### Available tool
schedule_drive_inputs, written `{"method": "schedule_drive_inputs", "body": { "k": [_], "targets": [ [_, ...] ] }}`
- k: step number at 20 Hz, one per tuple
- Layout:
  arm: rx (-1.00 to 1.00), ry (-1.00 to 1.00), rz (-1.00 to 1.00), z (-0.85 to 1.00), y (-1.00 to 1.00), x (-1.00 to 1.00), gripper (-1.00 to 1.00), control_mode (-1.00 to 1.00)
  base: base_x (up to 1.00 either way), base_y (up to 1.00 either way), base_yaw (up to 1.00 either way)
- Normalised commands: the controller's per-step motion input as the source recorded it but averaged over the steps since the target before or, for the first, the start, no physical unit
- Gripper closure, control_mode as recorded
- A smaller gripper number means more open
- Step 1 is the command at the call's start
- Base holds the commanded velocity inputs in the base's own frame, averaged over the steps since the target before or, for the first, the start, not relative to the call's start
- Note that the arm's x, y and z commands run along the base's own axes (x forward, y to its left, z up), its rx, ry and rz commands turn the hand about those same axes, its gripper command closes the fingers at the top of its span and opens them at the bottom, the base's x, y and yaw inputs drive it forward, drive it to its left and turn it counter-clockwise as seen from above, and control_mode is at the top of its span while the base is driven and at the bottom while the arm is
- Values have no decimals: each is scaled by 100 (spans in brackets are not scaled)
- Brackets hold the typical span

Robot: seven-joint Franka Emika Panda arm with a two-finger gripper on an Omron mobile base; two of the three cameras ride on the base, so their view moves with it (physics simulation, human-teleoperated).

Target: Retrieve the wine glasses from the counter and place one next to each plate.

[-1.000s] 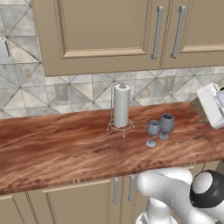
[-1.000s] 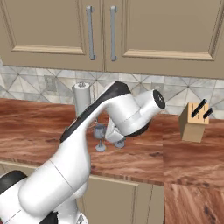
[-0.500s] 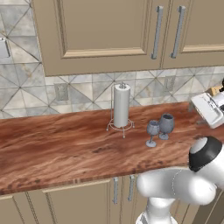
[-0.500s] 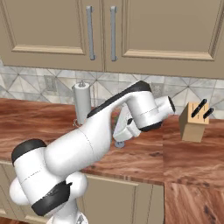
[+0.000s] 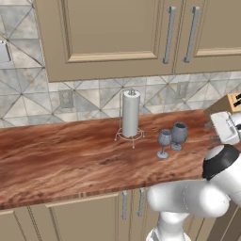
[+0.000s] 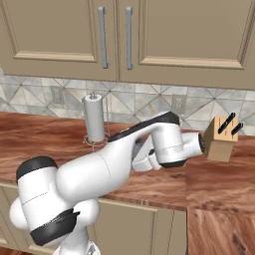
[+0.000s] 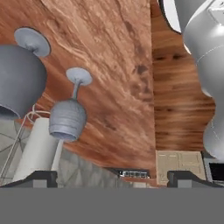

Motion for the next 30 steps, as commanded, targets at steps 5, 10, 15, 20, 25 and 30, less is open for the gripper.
{"method": "schedule_drive_inputs", "body": {
  "k": [5,10,15,20,25,30],
  "targets": [
    [1,0,-27,-52,0,16,-100,-100,0,0,0],
    [12,4,0,-48,0,38,-100,-100,0,0,0],
    [8,0,4,-36,-2,29,-100,-100,0,0,0],
    [11,0,2,-23,-40,16,-100,-100,0,0,0],
    [8,0,0,-25,-16,22,-100,-100,0,0,0],
    [6,0,-4,-36,0,14,-100,-100,0,0,0]
  ]
}}
